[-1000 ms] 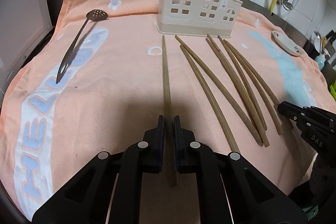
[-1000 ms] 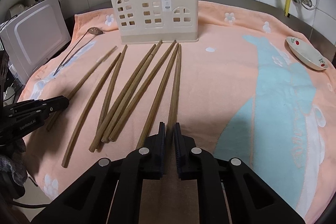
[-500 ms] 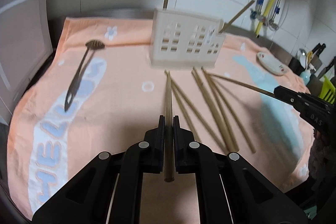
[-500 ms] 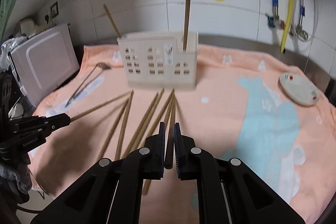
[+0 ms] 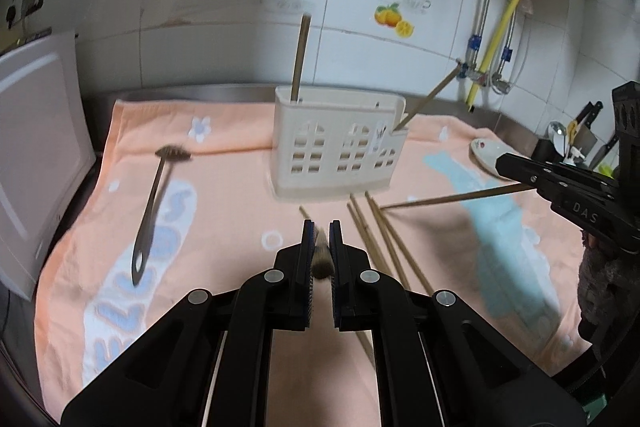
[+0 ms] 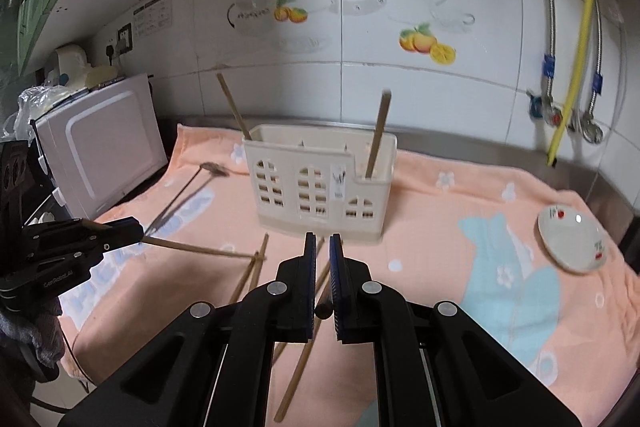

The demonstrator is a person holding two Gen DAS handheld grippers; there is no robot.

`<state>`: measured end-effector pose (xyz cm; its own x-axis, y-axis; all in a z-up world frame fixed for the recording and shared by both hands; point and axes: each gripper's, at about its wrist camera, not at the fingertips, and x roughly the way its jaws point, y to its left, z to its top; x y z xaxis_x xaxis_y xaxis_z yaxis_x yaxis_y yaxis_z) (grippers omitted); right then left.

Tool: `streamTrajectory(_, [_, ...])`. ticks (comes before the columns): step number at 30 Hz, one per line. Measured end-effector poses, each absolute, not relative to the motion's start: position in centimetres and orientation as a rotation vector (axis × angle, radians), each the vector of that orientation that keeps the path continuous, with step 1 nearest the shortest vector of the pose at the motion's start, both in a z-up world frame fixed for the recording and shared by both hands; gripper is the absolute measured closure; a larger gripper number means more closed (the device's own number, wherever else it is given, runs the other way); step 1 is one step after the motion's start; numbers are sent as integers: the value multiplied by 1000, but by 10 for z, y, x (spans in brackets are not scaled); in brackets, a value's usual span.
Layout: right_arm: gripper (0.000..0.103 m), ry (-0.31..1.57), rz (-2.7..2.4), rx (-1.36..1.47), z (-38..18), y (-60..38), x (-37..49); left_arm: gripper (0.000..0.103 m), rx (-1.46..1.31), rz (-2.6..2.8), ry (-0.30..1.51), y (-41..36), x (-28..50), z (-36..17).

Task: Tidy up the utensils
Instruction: 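Raise the right tool's chopstick upright above the holder while the left tool carries its own there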

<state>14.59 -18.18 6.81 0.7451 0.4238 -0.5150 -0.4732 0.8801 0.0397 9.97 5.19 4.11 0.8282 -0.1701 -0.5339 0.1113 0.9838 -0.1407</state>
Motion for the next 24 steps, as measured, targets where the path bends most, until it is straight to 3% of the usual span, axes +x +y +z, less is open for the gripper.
streamTrajectory(13, [97, 384, 513, -128, 144, -175, 172, 97, -53, -201, 476, 50, 126, 100])
streamTrajectory(24, [97, 279, 517, -157, 185, -153, 202, 97, -42, -203, 275, 46, 134, 170])
